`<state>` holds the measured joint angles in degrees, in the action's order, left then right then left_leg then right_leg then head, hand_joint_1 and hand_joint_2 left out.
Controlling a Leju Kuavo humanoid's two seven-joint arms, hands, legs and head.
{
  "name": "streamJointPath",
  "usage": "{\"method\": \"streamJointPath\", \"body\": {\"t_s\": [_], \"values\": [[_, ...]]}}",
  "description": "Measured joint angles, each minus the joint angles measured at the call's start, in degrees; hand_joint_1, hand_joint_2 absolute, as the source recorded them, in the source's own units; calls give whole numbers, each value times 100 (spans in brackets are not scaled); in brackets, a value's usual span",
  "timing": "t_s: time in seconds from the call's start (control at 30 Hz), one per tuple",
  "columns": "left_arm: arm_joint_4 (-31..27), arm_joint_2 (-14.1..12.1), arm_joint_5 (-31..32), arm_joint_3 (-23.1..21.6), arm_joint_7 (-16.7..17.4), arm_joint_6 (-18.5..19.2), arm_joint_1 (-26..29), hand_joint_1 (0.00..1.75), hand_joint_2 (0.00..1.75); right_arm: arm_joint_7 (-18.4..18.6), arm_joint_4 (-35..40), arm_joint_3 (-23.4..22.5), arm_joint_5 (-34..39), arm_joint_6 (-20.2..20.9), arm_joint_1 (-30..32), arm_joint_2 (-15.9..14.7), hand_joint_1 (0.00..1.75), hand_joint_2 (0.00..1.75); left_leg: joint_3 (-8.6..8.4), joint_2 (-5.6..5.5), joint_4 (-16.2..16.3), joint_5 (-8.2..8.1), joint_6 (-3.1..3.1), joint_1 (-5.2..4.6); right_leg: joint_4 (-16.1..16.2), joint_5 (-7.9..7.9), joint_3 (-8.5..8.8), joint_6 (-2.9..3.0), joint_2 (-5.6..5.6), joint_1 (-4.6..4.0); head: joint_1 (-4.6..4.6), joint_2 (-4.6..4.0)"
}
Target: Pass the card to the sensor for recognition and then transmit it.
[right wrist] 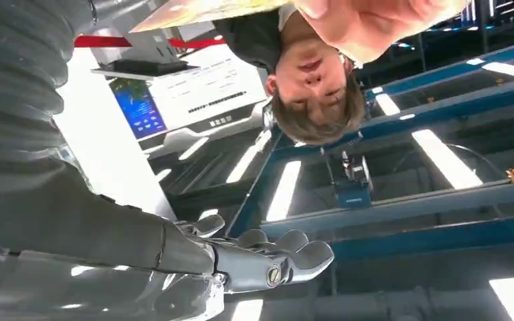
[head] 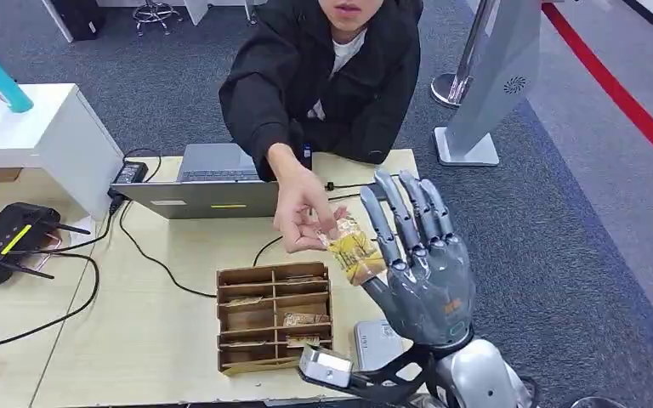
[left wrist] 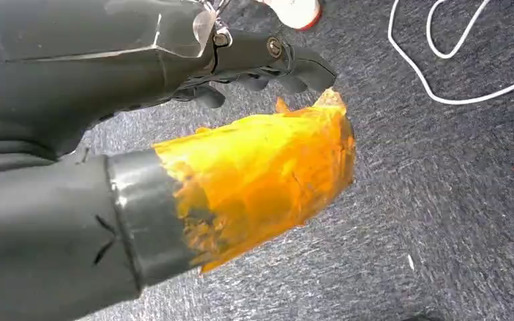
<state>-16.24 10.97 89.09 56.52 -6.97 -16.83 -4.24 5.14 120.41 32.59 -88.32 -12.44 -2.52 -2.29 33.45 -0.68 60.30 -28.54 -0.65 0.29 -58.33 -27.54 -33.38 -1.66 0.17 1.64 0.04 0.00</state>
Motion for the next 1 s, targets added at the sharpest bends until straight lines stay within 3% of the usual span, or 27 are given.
{"method": "streamJointPath", "body": {"t_s": [0.27,0.3,0.33,0.37,0.43,0.53,0.8,1.0], "values": [[0,4,0,35,0,2,3,0,0,-44,2,-22,0,-18,81,0,3,175,0,0,0,0,0,0,0,1,1,0,0,0,0,0],[0,4,0,39,0,2,3,0,0,-50,2,-24,0,-17,86,0,40,175,0,0,0,0,0,0,0,1,1,0,0,0,0,0],[0,2,0,46,0,4,3,0,0,-57,2,-28,0,-18,88,0,105,175,0,0,0,0,0,0,0,1,1,0,0,0,0,0],[0,2,0,57,0,9,3,0,0,-57,4,-33,0,-17,90,7,131,175,0,0,0,0,0,0,0,1,1,0,0,0,0,0],[0,2,2,68,0,15,3,0,0,-81,4,-42,0,-20,97,15,164,175,-1,0,0,0,0,0,0,0,0,0,0,0,0,0],[0,9,2,68,0,33,5,0,0,-160,4,-70,4,-31,154,20,173,175,0,0,0,0,0,0,0,0,0,0,0,0,0,0],[-2,31,2,70,-20,46,8,0,0,-293,7,-133,7,-142,275,66,166,175,0,0,0,0,0,-1,0,0,0,0,0,0,0,0],[-2,57,2,70,-24,48,14,0,0,-350,57,-162,17,-230,334,79,175,175,0,0,0,0,0,0,0,0,0,0,0,0,2,0]]}}
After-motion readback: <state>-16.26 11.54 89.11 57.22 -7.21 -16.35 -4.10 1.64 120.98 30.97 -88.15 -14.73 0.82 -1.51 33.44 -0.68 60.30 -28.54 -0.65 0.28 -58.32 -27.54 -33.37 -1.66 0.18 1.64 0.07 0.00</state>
